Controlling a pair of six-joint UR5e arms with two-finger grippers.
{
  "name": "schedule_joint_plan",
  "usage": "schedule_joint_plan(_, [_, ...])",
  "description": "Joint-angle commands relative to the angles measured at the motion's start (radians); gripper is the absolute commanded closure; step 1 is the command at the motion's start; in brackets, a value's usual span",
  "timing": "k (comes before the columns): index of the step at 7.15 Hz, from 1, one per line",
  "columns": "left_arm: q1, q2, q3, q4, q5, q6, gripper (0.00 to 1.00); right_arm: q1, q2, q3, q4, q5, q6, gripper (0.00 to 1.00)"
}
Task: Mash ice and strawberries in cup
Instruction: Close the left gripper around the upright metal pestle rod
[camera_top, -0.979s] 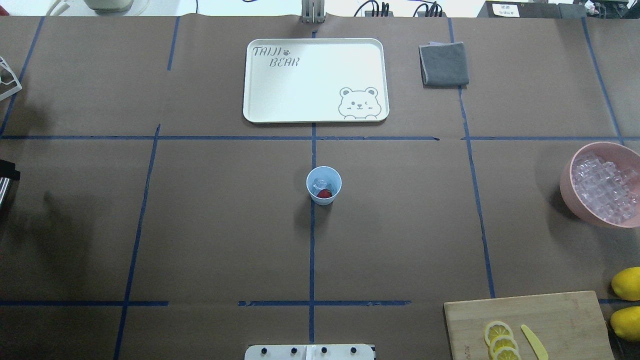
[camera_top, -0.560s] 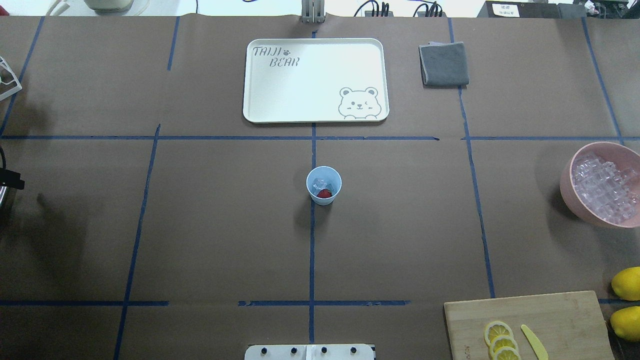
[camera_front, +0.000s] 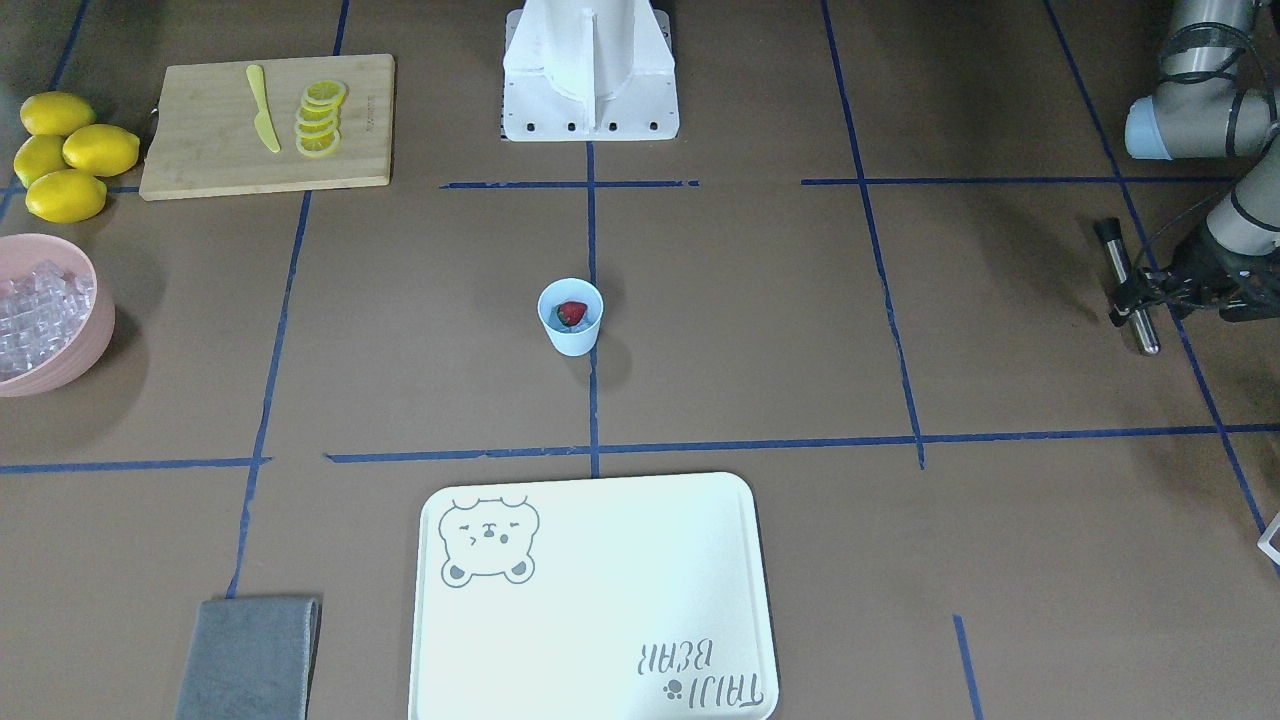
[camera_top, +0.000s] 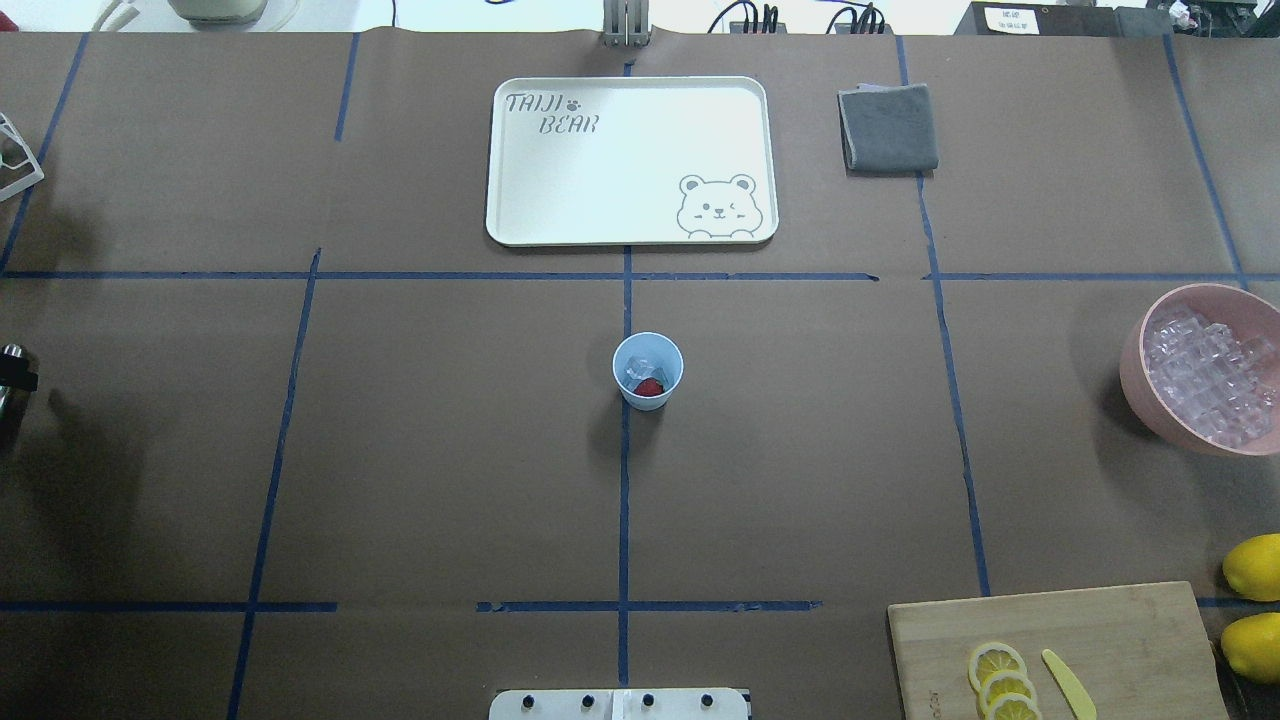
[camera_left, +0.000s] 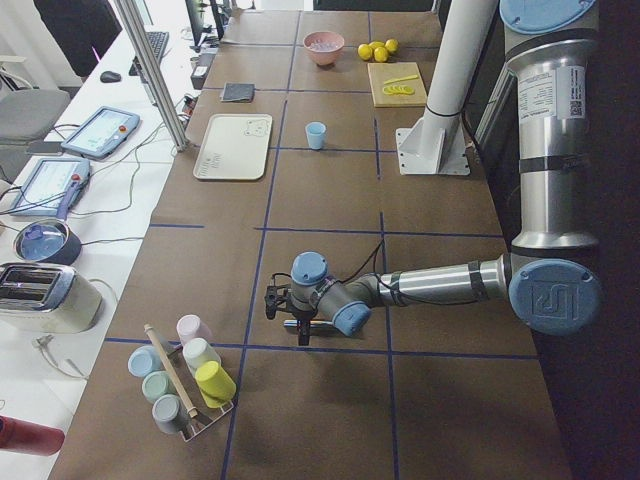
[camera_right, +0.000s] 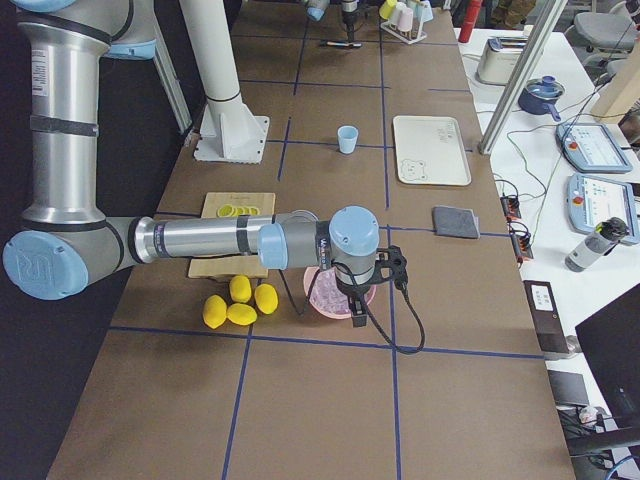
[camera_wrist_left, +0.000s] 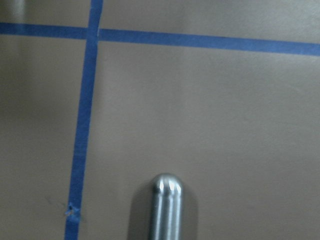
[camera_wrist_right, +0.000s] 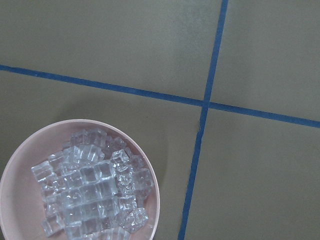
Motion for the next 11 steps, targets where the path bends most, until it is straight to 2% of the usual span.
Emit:
schedule_joint_plan(1, [0.002,0.001,0.003,-0.003,-0.002,-0.003,0.00,0.000,0.002,0.001,0.000,0.000,-0.002,0.01])
schedule_joint_plan(6, [0.018,-0.003,0.000,-0.003,-0.002,-0.005,0.03,0.000,0.008,-0.003,0.000,0.000,-0.003,0.01])
schedule_joint_plan(7, [0.018,-0.003,0.000,-0.003,0.000,-0.003,0.13,0.000,0.008,-0.003,0.000,0.000,-0.003,0.01])
schedule_joint_plan(9, [0.020,-0.003,-0.001,-0.003,-0.002,0.002,0.52,0.000,0.008,-0.003,0.000,0.000,-0.002,0.01])
schedule_joint_plan(10, [0.020,-0.001,-0.007,-0.005,-0.008,0.003,0.65,0.000,0.008,-0.002,0.000,0.000,-0.002,0.01])
schedule_joint_plan(11, [0.017,0.000,-0.021,-0.003,-0.014,0.003,0.74,0.000,0.008,-0.002,0.000,0.000,-0.002,0.01])
